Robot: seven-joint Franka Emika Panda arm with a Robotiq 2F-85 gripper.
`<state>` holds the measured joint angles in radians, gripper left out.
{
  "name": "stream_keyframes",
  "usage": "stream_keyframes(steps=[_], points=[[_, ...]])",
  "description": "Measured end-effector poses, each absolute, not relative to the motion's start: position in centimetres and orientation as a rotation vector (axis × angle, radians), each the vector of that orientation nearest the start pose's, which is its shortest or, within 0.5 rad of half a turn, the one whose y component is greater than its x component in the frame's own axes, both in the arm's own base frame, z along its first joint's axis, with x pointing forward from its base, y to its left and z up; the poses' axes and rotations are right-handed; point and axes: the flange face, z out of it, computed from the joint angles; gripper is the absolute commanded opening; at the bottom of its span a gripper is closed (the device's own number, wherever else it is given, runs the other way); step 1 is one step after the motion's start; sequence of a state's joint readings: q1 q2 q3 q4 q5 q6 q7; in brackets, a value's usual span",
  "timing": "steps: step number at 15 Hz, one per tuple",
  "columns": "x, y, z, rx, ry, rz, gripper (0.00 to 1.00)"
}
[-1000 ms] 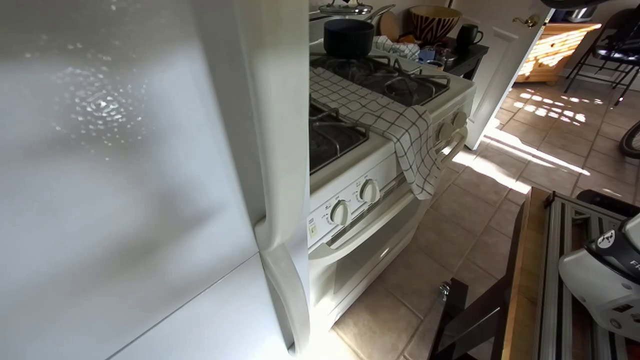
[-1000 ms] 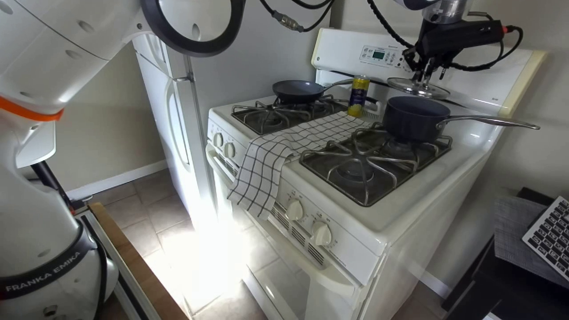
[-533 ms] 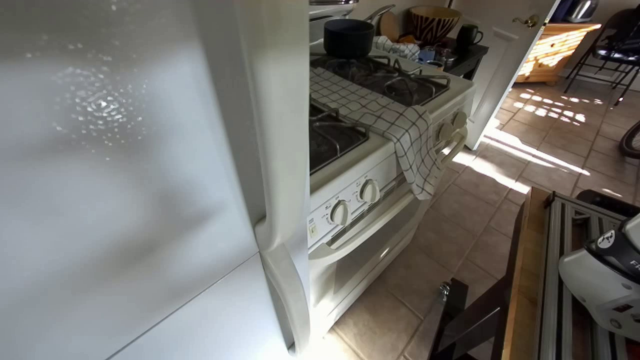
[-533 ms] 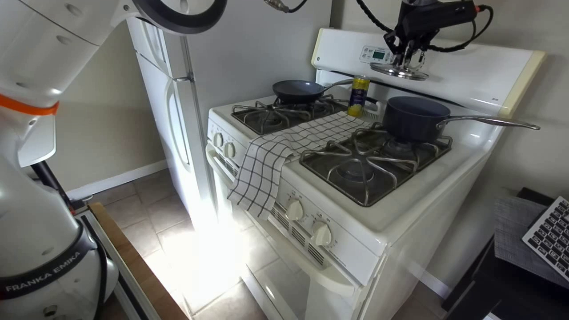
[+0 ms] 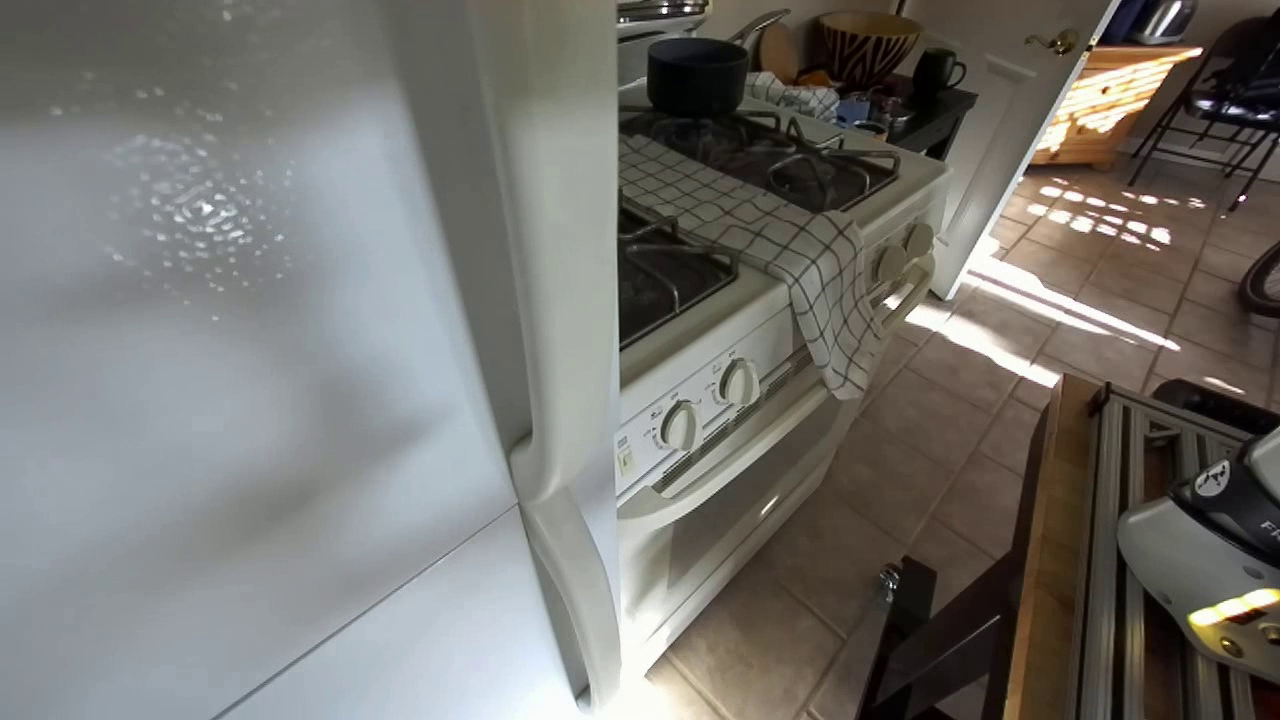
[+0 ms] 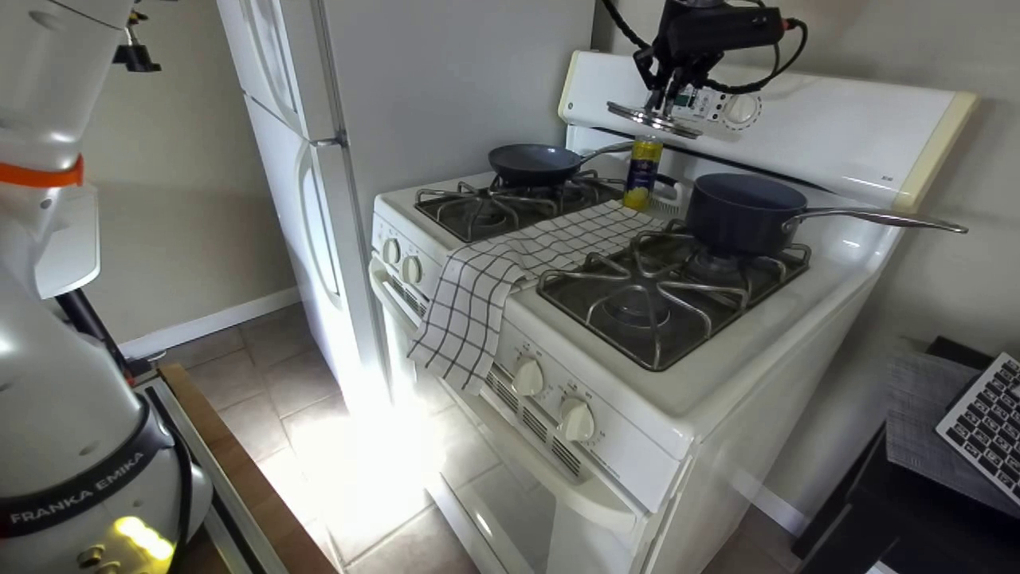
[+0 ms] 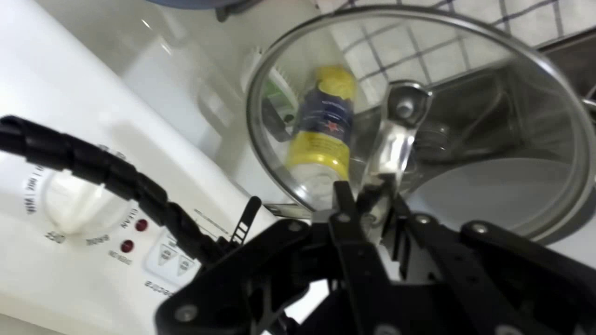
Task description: Remove the glass lid from the black pot.
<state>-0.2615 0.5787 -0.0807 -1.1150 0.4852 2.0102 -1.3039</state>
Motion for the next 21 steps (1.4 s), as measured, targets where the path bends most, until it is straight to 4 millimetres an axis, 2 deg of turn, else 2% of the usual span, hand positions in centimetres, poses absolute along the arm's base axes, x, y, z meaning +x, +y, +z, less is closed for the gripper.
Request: stream_keyframes(steps=[4, 8, 11, 14, 18, 21], points=[[70.3, -17.2, 52.3, -2.669, -1.221, -0.789, 0.05], [68.0, -15.8, 50.8, -2.759, -1.105, -0.780, 0.05], [66.1, -16.0, 48.6, -2.871, -0.957, -0.791, 0.05], [63.8, -15.8, 45.5, -2.946, -0.825, -0.810, 0.05], [60.7, -14.2, 41.2, -2.997, -0.732, -0.749, 0.05], [58.7, -14.4, 39.2, -3.094, -0.663, -0.749, 0.05]])
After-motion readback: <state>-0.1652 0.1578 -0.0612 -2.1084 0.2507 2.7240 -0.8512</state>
